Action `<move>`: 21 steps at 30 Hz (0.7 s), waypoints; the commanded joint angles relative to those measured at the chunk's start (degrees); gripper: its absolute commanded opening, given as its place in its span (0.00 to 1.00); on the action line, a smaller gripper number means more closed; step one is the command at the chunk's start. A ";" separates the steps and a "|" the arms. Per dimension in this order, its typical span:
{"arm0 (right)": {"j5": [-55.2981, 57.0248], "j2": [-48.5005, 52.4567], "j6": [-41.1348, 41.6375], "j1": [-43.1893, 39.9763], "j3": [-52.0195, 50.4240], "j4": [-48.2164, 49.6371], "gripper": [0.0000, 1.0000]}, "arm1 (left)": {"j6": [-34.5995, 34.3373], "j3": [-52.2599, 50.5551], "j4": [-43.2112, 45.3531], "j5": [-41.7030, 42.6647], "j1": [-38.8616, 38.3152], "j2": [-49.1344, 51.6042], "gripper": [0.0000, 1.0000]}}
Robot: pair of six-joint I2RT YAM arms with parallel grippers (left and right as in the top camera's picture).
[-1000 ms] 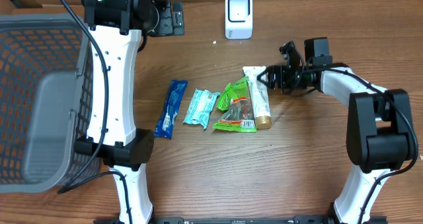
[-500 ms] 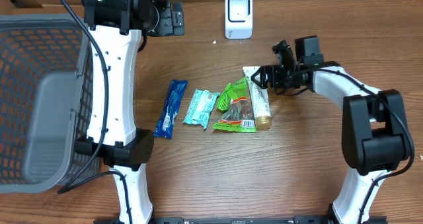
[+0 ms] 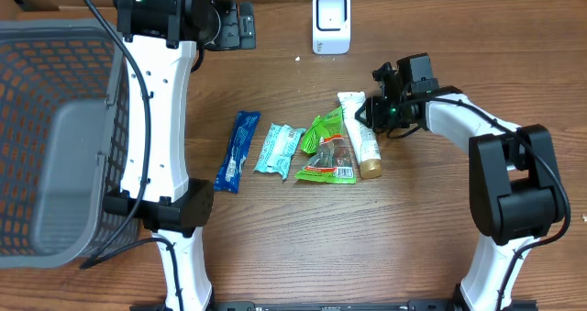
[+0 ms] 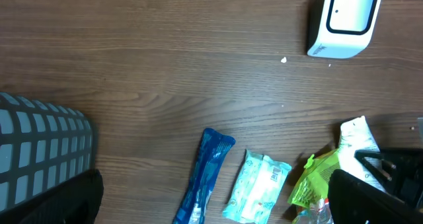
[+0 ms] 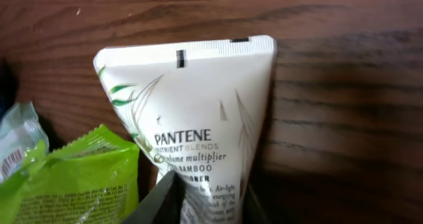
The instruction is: Scan the item barcode
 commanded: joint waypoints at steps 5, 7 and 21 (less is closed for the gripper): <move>5.53 1.88 12.55 -1.49 -1.40 -3.50 0.11 | 0.02 0.39 -0.11 -0.72 0.52 -0.20 1.00; 5.51 1.81 16.87 -3.43 -0.24 -6.54 0.11 | 0.02 0.39 -0.11 -0.72 0.52 -0.20 1.00; 2.95 -4.13 19.47 -14.56 3.89 -24.48 0.80 | 0.02 0.39 -0.11 -0.72 0.52 -0.20 1.00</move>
